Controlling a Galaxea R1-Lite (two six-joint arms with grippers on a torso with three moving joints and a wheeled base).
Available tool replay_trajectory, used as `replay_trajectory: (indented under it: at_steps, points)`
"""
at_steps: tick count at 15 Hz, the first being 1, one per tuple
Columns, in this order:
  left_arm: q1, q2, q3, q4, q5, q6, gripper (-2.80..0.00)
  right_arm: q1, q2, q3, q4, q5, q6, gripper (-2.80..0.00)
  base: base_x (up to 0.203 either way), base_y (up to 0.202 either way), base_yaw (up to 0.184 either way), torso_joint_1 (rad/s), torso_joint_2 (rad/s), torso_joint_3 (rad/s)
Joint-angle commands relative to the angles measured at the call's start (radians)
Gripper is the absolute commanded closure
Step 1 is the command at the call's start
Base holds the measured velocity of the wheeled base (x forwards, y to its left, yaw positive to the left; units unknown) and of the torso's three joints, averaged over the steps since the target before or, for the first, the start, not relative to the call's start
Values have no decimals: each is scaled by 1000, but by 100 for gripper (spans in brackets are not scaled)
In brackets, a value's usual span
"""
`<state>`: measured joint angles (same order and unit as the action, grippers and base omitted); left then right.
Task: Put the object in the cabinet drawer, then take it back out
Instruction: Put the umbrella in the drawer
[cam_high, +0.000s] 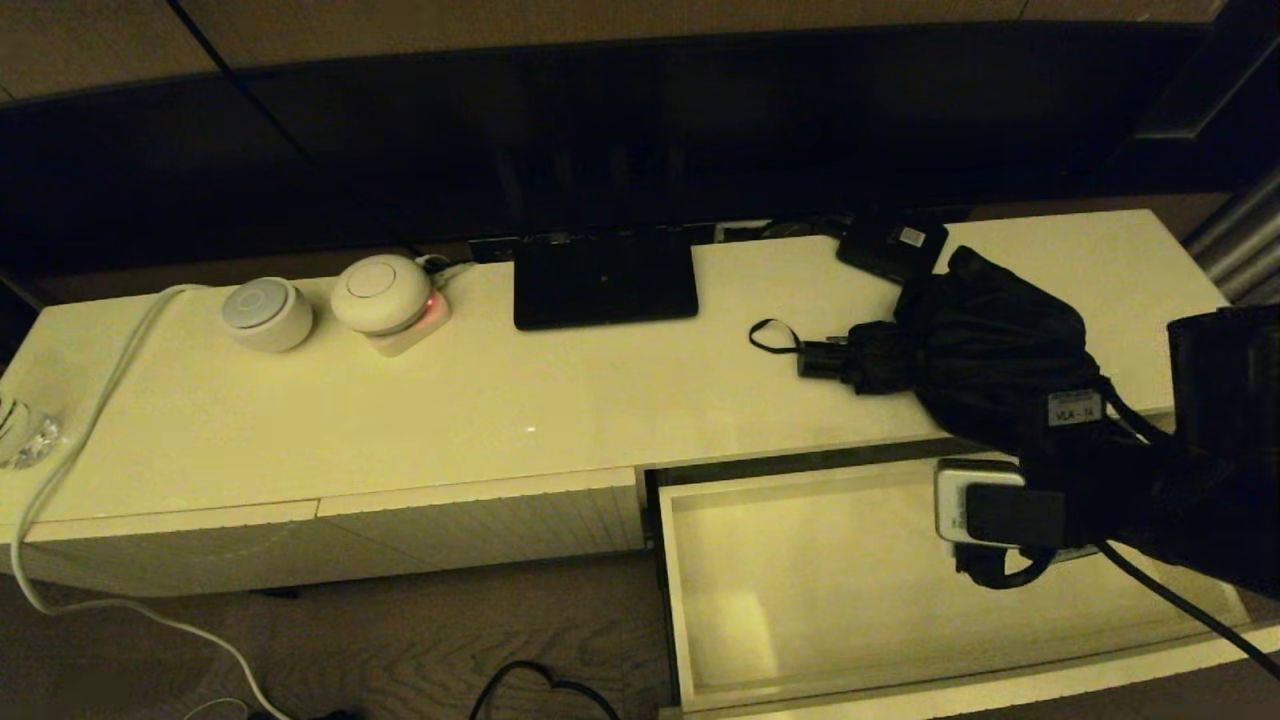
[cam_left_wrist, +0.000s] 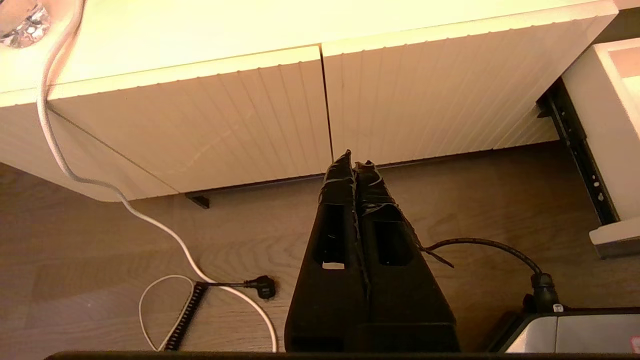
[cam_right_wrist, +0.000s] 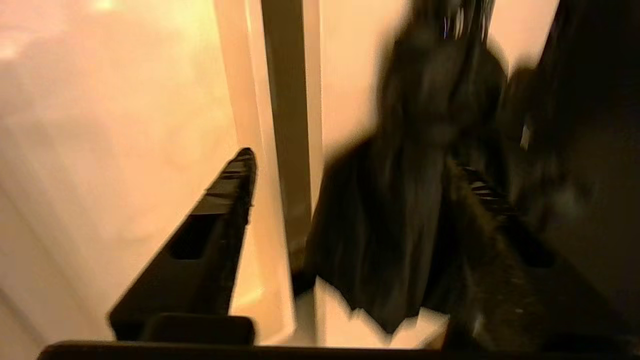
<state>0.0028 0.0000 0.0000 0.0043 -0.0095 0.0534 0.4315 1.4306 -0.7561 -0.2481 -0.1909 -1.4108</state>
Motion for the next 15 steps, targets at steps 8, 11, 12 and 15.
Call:
replay_trajectory:
  at_steps: [8, 11, 12, 15]
  points:
    - [0, 0, 3, 0, 0, 0, 0, -109, 170, -111, -164, 93, -202, -280, 0, 0, 0, 0, 0, 0]
    - [0, 0, 3, 0, 0, 0, 0, -134, 218, -165, -167, 96, -213, -280, 0, 0, 0, 0, 0, 0]
    - [0, 0, 3, 0, 0, 0, 0, -143, 238, -190, -167, 95, -211, -280, 0, 0, 0, 0, 0, 0]
    - [0, 0, 3, 0, 0, 0, 0, -154, 268, -235, -166, 85, -206, -280, 0, 0, 0, 0, 0, 0]
